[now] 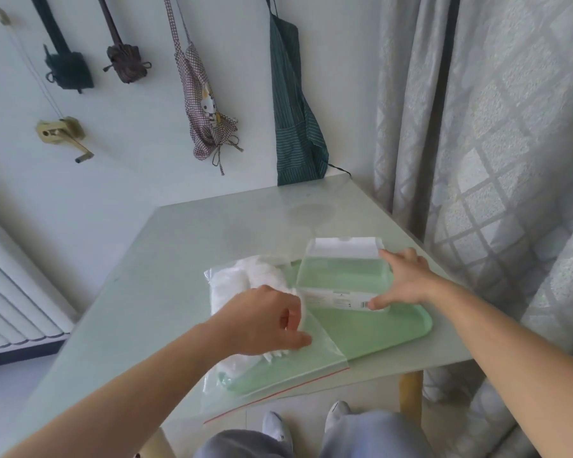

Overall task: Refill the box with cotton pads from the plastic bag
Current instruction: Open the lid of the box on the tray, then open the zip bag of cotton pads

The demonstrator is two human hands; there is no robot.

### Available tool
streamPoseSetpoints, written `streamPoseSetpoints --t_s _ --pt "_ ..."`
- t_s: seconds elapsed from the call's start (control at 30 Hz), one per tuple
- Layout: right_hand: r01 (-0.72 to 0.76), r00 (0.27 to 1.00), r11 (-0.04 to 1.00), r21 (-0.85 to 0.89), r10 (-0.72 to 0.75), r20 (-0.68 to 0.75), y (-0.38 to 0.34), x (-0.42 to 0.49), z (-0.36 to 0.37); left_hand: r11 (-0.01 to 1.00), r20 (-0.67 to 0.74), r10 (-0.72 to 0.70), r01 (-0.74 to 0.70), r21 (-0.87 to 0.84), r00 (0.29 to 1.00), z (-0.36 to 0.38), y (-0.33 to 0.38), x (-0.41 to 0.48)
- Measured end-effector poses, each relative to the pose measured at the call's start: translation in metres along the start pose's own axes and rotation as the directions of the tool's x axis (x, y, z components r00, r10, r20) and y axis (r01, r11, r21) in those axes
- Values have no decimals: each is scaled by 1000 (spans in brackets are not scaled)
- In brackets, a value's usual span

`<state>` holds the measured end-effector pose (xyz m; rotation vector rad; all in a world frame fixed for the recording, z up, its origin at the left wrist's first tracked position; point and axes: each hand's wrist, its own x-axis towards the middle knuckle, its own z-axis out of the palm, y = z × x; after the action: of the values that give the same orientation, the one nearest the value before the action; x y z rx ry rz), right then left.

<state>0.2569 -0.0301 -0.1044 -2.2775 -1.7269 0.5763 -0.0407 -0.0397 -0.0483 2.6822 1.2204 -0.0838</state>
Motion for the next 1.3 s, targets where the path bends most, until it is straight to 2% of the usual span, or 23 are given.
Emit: streamPoseSetpoints --t_s 0.1,0.2,0.3,0.37,0.47,0.57,0.63,0.7,0.83,0.93,1.0,1.13,1.23,1.3 --pt "15 998 991 -136 -23 -57 -19 -4 1 985 68 15 -26 171 998 19 1 -30" --pt "95 979 967 -238 -134 -155 -44 -12 6 965 65 26 -42 258 998 38 -2 -43" --pt "235 941 950 -205 -276 -197 -68 -21 10 961 1 40 -39 274 999 43 -8 -46" --pt "360 909 928 -97 -373 -188 -81 -27 14 971 -29 19 -11 238 999 41 -11 -48" --pt "431 901 893 127 -421 -102 -98 -42 14 962 -24 6 1 273 1000 41 -12 -52" --pt "431 891 878 207 -450 57 -110 -57 12 926 3 -1 0 377 1000 51 -10 -55" --pt "420 878 880 221 -456 149 -115 -67 11 931 -7 0 2 366 1000 56 -8 -55" --pt "383 871 885 266 -442 215 -117 -74 10 962 -29 -24 31 270 999 55 -10 -54" --pt "275 843 885 376 -410 349 -121 -89 7 982 -90 -188 184 -43 978 46 -18 -52" --pt "224 800 905 363 -383 461 -129 -104 3 869 -138 -312 225 -440 940 34 -19 -51" --pt "197 790 929 313 -340 511 -135 -110 3 761 -148 -391 229 -606 908 26 -17 -51" --pt "139 867 928 347 -283 409 -143 -111 11 628 -154 -468 205 -751 871 17 -11 -53" --pt "189 927 881 434 -307 218 -149 -108 23 492 -122 -490 158 -856 863 12 -10 -54" --pt "215 943 813 541 -317 100 -153 -105 31 422 -106 -481 124 -898 870 8 -11 -54"
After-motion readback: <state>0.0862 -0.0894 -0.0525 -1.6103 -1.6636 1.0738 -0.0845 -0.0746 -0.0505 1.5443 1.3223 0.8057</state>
